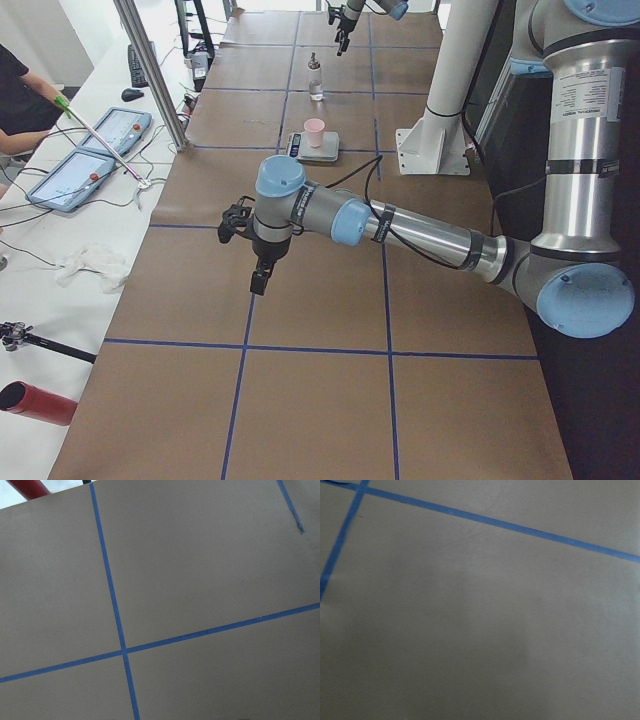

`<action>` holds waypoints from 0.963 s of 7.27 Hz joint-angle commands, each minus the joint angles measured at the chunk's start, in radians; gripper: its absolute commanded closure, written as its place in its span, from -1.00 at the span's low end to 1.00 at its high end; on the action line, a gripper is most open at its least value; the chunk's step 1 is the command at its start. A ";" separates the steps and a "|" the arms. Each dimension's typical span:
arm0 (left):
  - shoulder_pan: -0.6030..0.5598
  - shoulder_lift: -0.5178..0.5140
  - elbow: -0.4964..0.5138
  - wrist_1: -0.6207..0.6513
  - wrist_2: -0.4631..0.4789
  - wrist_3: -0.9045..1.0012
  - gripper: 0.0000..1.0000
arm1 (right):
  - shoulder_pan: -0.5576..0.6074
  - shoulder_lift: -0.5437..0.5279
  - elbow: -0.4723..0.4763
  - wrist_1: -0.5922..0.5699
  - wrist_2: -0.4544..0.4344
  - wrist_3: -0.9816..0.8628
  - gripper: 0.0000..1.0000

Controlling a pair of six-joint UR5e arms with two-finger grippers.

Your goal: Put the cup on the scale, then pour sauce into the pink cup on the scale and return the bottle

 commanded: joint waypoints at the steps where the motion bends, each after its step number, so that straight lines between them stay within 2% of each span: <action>1: -0.003 0.010 0.047 -0.045 0.027 -0.003 -1.00 | 0.448 0.106 -0.150 -0.160 0.373 -0.496 -1.00; 2: -0.003 0.001 0.064 -0.041 0.029 -0.010 -1.00 | 0.523 0.211 -0.150 -0.380 0.377 -0.635 -1.00; 3: -0.047 0.009 0.079 -0.029 0.018 -0.001 -1.00 | 0.567 0.375 -0.152 -0.642 0.374 -0.743 -1.00; 4: -0.087 -0.005 0.117 -0.004 -0.014 0.000 -1.00 | 0.588 0.423 -0.152 -0.769 0.375 -0.761 -1.00; 7: -0.094 0.000 0.153 0.013 -0.062 -0.007 -1.00 | 0.591 0.373 -0.160 -0.767 0.395 -0.752 -1.00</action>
